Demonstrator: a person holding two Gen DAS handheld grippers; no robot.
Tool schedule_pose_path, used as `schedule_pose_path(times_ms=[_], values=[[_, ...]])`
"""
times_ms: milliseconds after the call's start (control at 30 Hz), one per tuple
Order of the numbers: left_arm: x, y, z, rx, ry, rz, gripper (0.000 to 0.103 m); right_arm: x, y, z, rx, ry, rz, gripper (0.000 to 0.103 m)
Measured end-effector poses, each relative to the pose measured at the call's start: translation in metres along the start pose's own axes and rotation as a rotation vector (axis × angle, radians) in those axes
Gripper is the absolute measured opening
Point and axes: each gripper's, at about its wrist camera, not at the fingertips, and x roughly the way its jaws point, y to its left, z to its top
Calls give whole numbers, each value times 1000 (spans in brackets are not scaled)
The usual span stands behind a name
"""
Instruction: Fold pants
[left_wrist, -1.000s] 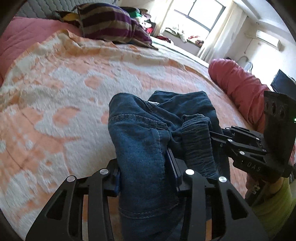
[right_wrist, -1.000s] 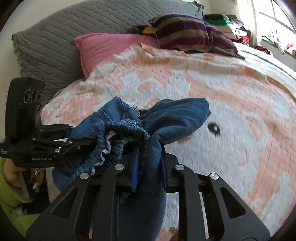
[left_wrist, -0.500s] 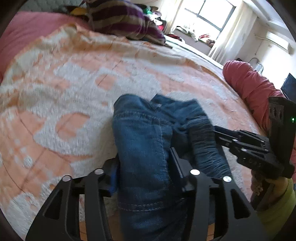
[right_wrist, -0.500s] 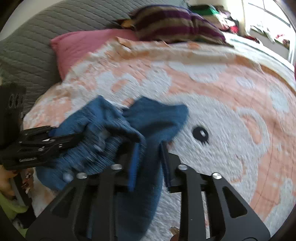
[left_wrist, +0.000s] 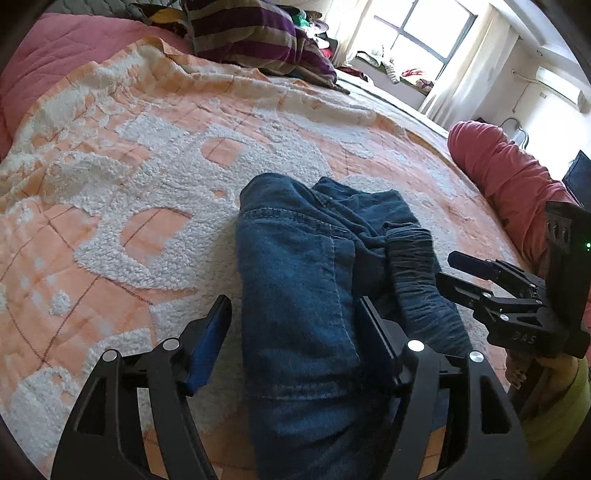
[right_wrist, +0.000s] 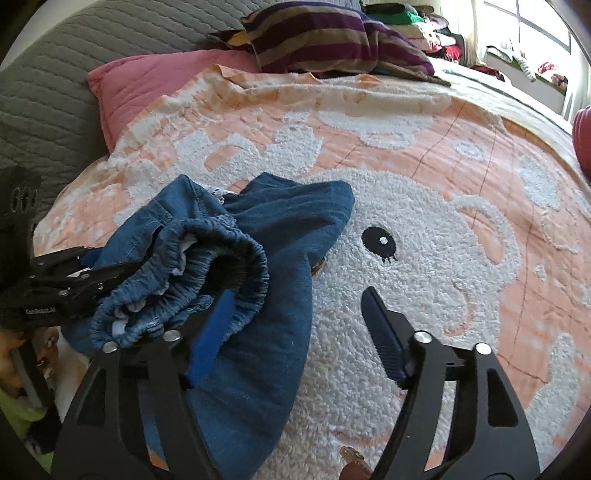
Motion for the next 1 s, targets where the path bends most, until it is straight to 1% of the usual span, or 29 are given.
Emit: schedule_pose_path(times_ms=[100, 133, 167, 200, 233, 300, 400, 433, 533, 667, 733, 833, 933, 1000], values=[[-8, 0, -3, -2, -12, -3, 68, -10, -1, -1, 14, -22, -11, 80], [-12, -1, -4, -4, -19, -7, 68, -14, -1, -1, 18, -32, -14, 81], [-15, -1, -5, -3, -24, -8, 69, -21, -1, -2, 23, -45, -16, 84], [-21, -2, -5, 0, -33, -8, 80, -25, -1, -3, 26, -55, -21, 88], [-25, -4, -6, 4, -41, -5, 89, -31, 0, -4, 27, -67, -26, 89], [-39, -8, -9, 21, -68, -1, 90, -44, 2, -7, 22, -93, -38, 93], [-58, -17, -15, 50, -93, 9, 98, -63, 8, -14, 10, -124, -61, 94], [-64, -20, -18, 58, -101, 14, 98, -69, 10, -16, 4, -133, -64, 94], [-80, -27, -27, 75, -117, 22, 98, -86, 20, -24, -13, -166, -86, 94], [-102, -31, -42, 95, -146, 60, 98, -108, 34, -35, -44, -215, -115, 94], [-114, -30, -53, 90, -162, 61, 98, -119, 43, -43, -63, -237, -122, 94], [-126, -27, -63, 78, -165, 70, 98, -131, 53, -54, -82, -258, -138, 94], [-139, -28, -72, 74, -172, 62, 98, -140, 60, -63, -65, -271, -137, 94], [-148, -31, -77, 89, -183, 71, 98, -144, 63, -68, -47, -270, -131, 94]])
